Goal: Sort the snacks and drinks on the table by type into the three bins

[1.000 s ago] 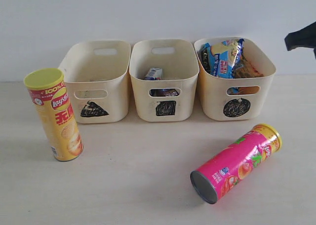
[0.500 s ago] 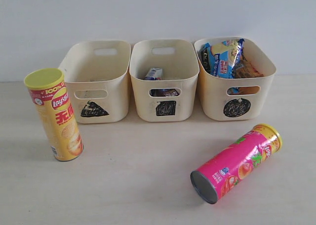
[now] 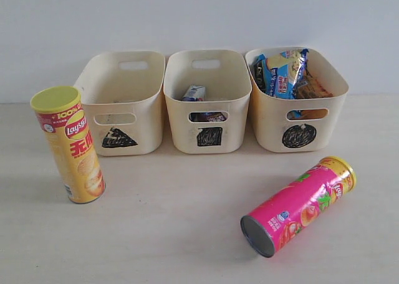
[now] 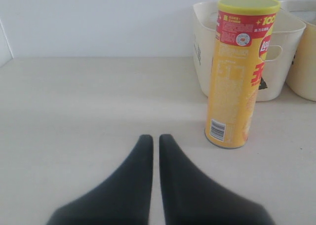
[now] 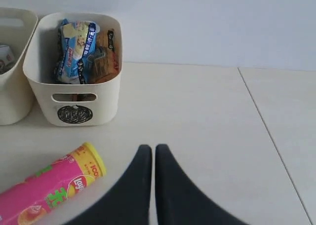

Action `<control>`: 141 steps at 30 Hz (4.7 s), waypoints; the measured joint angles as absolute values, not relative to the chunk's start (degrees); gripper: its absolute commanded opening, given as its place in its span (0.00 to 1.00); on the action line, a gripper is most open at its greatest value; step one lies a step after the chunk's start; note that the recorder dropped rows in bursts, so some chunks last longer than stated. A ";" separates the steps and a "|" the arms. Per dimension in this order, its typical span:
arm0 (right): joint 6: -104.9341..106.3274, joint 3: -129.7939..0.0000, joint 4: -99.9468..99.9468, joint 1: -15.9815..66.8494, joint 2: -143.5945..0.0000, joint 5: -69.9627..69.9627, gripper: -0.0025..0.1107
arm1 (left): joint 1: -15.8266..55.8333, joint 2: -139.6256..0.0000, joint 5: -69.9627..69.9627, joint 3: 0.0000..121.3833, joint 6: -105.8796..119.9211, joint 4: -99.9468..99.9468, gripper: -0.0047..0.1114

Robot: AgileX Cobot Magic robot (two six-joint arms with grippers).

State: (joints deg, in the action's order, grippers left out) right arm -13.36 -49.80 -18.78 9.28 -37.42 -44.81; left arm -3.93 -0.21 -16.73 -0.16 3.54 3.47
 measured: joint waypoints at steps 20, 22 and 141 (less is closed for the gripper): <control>-13.12 -25.97 -18.68 8.35 -14.38 -35.88 0.02 | -3.93 -0.21 -16.73 -0.16 3.54 3.47 0.08; -13.12 -24.40 -18.07 6.76 -12.89 -35.03 0.02 | -3.93 -0.21 -16.73 -0.16 3.54 3.47 0.08; 0.00 -0.24 -2.09 -1.85 -0.31 -20.18 0.02 | -3.93 -0.21 -10.02 -0.16 2.87 4.52 0.08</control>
